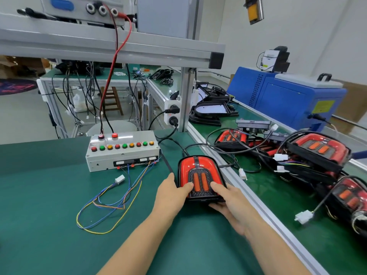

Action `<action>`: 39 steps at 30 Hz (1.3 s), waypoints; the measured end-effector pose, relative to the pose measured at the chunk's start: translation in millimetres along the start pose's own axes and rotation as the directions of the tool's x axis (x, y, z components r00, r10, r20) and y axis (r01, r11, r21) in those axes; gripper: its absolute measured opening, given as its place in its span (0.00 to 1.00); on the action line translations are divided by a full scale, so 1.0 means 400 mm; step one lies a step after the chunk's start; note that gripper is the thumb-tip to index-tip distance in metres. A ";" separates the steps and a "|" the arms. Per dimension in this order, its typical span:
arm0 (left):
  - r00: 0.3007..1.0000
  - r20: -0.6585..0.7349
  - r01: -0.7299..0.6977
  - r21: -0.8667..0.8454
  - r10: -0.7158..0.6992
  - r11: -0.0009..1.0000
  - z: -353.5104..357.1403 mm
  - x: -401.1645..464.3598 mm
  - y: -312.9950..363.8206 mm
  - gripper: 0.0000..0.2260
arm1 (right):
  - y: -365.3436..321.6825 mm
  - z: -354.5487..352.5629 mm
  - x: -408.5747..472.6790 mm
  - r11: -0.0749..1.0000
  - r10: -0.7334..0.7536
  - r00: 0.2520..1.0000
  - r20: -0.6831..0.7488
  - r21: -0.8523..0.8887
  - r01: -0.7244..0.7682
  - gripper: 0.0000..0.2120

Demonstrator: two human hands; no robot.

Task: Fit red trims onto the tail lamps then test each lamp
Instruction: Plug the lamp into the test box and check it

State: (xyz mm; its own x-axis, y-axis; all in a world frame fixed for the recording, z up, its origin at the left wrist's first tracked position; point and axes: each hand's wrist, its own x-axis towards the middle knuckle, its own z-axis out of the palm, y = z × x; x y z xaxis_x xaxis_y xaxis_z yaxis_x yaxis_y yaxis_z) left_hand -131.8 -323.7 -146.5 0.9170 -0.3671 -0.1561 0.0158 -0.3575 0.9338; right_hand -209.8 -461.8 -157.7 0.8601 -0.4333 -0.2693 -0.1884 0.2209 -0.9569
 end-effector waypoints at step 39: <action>0.851 0.335 -0.276 -0.369 0.404 0.887 0.336 0.160 0.496 0.08 | -0.372 -0.318 0.022 0.863 -0.505 0.741 -0.442 -0.286 0.417 0.34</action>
State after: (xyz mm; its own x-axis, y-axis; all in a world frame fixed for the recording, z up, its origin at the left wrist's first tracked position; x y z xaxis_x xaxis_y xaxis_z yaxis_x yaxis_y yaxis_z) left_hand -123.7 -533.6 -14.4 0.6532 -0.7447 0.1366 -0.0920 0.1010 0.9906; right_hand -234.5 -609.8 -31.5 0.5231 -0.8191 0.2354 0.0602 -0.2400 -0.9689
